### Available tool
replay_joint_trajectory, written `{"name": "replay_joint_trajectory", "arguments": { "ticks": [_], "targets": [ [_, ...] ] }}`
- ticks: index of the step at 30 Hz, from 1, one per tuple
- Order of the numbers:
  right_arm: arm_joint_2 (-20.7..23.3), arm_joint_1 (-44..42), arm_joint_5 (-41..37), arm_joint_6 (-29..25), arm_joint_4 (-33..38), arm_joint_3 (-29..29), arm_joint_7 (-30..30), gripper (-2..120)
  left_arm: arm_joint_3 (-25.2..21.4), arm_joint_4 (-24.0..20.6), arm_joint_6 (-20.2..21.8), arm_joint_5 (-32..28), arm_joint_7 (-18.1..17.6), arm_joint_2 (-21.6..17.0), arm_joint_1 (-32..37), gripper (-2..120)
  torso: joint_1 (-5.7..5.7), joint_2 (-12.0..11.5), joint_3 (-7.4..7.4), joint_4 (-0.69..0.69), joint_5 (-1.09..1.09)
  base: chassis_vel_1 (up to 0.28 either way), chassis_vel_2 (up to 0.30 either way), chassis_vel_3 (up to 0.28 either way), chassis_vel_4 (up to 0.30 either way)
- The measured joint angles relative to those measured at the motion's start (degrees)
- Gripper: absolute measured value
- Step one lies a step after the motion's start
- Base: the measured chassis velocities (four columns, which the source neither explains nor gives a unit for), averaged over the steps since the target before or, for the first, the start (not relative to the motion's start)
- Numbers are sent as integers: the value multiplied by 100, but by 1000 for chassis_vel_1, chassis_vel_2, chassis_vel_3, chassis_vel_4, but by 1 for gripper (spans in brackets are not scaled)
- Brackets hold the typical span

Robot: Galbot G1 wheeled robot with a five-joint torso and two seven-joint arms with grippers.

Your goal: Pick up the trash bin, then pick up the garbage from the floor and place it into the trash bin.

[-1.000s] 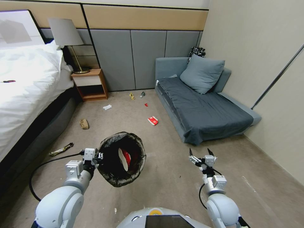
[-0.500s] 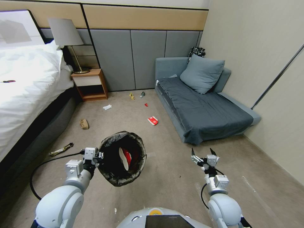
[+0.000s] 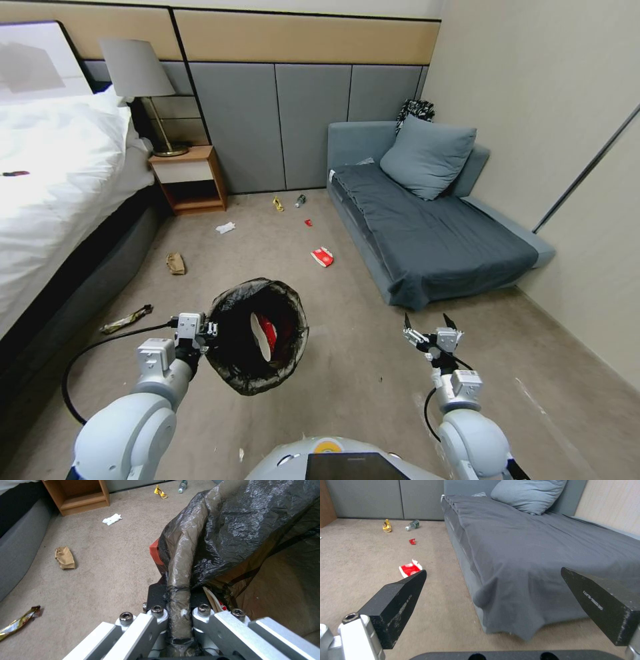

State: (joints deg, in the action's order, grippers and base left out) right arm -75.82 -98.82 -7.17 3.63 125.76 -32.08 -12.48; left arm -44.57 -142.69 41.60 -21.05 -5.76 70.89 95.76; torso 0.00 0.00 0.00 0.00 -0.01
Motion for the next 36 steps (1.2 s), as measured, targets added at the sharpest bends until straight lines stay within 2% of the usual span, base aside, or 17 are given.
{"name": "replay_joint_trajectory", "arguments": {
  "ticks": [36],
  "targets": [
    [5,-12,18,-97,-80,12,16,100,29,26,4,18,-1,-5,18,1,0,0,0,-1,1,-136,137,138,-136]
  ]
}}
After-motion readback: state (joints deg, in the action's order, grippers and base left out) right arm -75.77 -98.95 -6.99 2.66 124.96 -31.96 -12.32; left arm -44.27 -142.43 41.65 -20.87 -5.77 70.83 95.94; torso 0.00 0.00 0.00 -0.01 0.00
